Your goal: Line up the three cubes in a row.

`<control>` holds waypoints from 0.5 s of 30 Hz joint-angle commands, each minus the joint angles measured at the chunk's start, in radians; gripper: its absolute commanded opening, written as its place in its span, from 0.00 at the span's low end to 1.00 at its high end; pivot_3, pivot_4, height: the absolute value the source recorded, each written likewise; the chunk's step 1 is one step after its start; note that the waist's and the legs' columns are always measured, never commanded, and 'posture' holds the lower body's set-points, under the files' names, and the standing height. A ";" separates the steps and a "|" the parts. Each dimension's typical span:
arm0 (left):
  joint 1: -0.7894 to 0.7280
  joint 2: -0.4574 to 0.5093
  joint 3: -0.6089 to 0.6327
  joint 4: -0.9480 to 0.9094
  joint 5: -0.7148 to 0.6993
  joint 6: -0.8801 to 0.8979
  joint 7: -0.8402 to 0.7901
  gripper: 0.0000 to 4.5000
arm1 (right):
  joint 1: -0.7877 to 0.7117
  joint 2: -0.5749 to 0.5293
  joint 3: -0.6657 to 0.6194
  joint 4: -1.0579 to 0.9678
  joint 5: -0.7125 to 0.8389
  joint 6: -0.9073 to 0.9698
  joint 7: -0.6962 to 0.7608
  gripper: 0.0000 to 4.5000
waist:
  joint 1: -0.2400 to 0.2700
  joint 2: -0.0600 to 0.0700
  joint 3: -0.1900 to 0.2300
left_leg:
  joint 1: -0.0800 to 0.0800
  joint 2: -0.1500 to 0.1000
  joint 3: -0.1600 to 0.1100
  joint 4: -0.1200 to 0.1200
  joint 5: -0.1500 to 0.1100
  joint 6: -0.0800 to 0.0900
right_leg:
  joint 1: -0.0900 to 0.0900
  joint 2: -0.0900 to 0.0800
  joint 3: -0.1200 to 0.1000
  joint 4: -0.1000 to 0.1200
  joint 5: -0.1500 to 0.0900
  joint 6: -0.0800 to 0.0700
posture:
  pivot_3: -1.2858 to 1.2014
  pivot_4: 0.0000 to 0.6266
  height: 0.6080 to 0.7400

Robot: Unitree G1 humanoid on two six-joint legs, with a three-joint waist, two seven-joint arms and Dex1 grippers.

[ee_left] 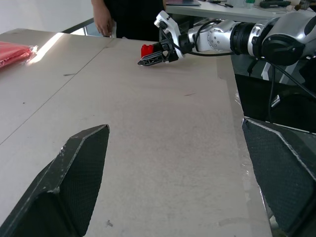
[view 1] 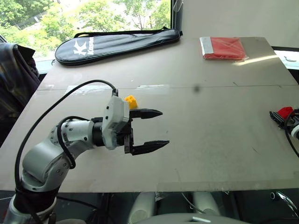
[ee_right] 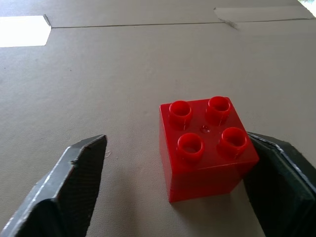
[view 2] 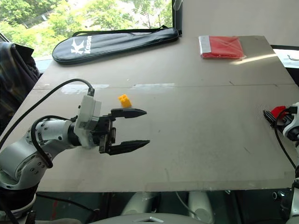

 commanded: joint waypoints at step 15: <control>0.050 0.016 0.001 0.052 0.055 -0.064 -0.073 1.00 | 0.170 0.054 0.063 -0.462 0.112 0.036 0.198 0.30 | -0.002 0.000 0.000 | 0.000 0.001 0.001 0.000 0.000 0.000 | -0.002 0.001 0.002 0.001 0.001 0.001 | 0.52 0.24 1.00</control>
